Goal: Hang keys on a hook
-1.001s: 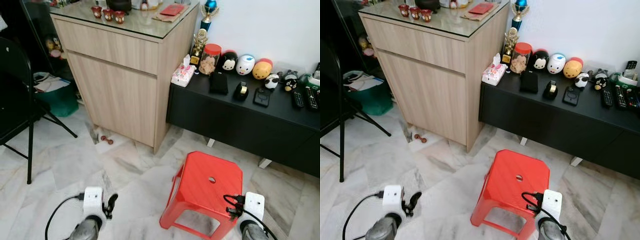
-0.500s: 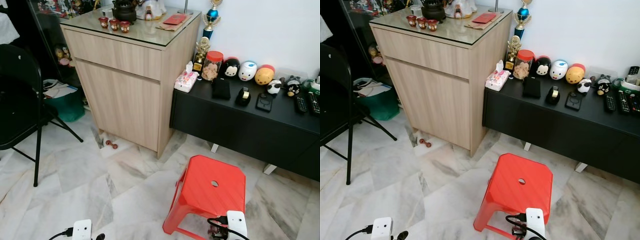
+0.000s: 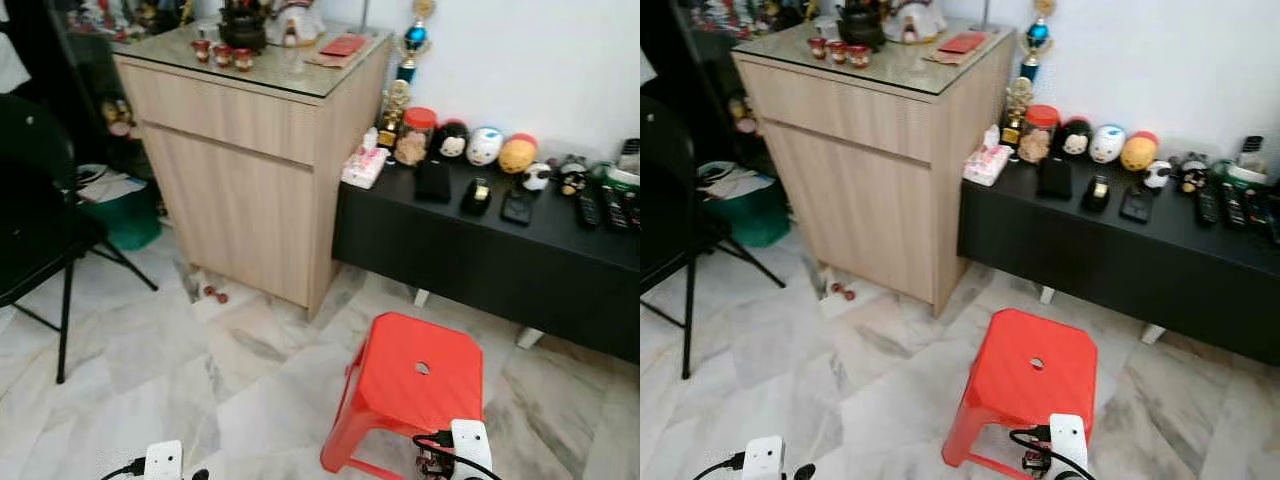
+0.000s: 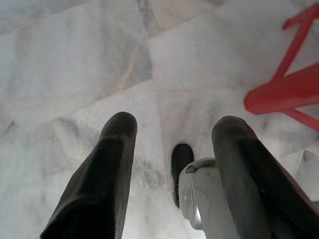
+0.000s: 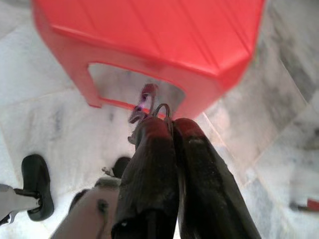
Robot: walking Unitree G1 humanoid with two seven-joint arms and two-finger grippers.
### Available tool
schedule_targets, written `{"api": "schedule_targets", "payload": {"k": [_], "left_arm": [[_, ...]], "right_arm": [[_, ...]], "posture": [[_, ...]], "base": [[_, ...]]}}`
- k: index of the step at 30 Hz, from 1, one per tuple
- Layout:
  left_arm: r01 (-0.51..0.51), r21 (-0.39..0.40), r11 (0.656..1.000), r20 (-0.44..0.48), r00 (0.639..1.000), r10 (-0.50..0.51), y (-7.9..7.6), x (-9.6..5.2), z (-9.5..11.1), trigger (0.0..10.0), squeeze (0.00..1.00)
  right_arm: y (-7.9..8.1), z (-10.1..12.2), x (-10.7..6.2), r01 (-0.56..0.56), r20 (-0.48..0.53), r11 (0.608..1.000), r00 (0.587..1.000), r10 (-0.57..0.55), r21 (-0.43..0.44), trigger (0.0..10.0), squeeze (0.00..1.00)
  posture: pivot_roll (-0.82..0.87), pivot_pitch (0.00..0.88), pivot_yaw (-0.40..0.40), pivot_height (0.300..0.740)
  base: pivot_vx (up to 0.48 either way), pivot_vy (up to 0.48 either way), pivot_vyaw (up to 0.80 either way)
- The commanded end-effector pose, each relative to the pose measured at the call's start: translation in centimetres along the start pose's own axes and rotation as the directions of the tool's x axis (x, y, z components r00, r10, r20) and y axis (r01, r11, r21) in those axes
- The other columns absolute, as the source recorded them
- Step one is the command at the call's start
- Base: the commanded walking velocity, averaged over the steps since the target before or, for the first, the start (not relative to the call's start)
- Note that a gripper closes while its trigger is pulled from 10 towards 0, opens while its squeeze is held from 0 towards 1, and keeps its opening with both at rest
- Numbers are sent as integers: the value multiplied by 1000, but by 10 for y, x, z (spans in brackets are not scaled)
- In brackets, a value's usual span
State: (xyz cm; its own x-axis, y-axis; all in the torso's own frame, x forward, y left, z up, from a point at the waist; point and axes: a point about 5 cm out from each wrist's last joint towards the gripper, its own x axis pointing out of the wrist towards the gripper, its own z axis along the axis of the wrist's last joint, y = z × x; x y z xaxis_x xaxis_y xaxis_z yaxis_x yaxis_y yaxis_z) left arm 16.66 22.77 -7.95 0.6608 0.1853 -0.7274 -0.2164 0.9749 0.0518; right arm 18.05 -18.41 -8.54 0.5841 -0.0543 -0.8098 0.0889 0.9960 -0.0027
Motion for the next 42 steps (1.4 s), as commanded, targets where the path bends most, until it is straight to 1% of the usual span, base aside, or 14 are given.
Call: {"api": "schedule_targets", "payload": {"k": [1, 7, 12, 18, 21, 22, 25, 26, 27, 29, 34, 36, 39, 42], "left_arm": [[-2, -9, 1000, -15, 1000, 2, -2, 0, -2, 10000, 0], [0, -8, 1000, -24, 1000, 0, -2, 0, -3, 10000, 0], [-8, 3, 1000, -29, 1000, 8, 5, -2, -6, 10000, 0], [2, 62, 998, 8, 1000, -3, 18, -3, 0, 10000, 0], [75, 155, 985, 18, 997, -78, 15, -3, 3, 10000, 0], [75, 155, 985, 18, 997, -78, 15, -3, 3, 10000, 0], [82, 132, 988, 18, 996, -85, 12, -2, 2, 10000, 0], [78, 111, 991, 14, 997, -80, 11, -2, 2, 10000, 0], [71, 54, 996, 5, 997, -71, 7, -1, 1, 10000, 0], [68, 27, 997, -7, 998, -68, 3, 0, 1, 10000, 0], [81, -47, 996, -27, 996, -83, -17, 0, -4, 10000, 0], [84, -78, 993, -40, 995, -88, -23, 0, -7, 10000, 0], [116, -66, 991, -64, 991, -120, -33, -1, -11, 10000, 0], [132, -55, 990, -60, 989, -136, -37, 0, -8, 10000, 0]], "right_arm": [[-5, -4, -1, 16, -19, 1000, 1000, -16, 14, 10000, 0], [-17, -4, -2, 53, -17, 998, 998, -52, 45, 10000, 0], [-15, -8, -3, 66, -21, 995, 998, -64, 76, 10000, 0], [-4, -13, -3, 42, -32, 997, 999, -40, 71, 10000, 0], [-4, -6, -1, 26, -17, 999, 1000, -25, 45, 10000, 0], [-4, -6, -1, 26, -17, 999, 1000, -25, 45, 10000, 0], [-9, -1, -1, 39, -3, 998, 999, -39, 57, 10000, 0], [-12, 0, -1, 49, 1, 996, 999, -49, 71, 10000, 0], [-14, 2, -1, 57, 6, 995, 998, -57, 77, 10000, 0], [-17, 4, -1, 60, 8, 996, 998, -61, 67, 10000, 0], [-32, 13, -1, 76, 30, 994, 997, -78, 75, 10000, 0], [-35, 19, -1, 51, 52, 997, 997, -54, 51, 10000, 0], [-45, 28, -2, 62, 80, 996, 995, -66, 57, 10000, 0], [-49, 36, -1, 87, 107, 990, 989, -99, 111, 10000, 0]], "posture": [[69, 34, -91, 740], [78, 42, -90, 740], [112, 51, -95, 740], [179, 53, -144, 740], [179, 43, -143, 740], [179, 43, -143, 740], [178, 34, -130, 740], [173, 33, -122, 740], [169, 33, -115, 740], [157, 36, -98, 740], [120, 25, -79, 740], [106, 24, -78, 740], [70, 23, -65, 740], [38, 33, -47, 740]], "base": [[0, 0, -769], [0, 0, -773], [0, 0, -303], [0, 0, 0], [0, 0, 0], [0, 0, 0], [0, 0, 0], [0, 0, 0], [0, 0, 0], [0, 0, 0], [0, 0, 0], [0, 0, 0], [0, 0, 0], [0, 0, 0]]}}
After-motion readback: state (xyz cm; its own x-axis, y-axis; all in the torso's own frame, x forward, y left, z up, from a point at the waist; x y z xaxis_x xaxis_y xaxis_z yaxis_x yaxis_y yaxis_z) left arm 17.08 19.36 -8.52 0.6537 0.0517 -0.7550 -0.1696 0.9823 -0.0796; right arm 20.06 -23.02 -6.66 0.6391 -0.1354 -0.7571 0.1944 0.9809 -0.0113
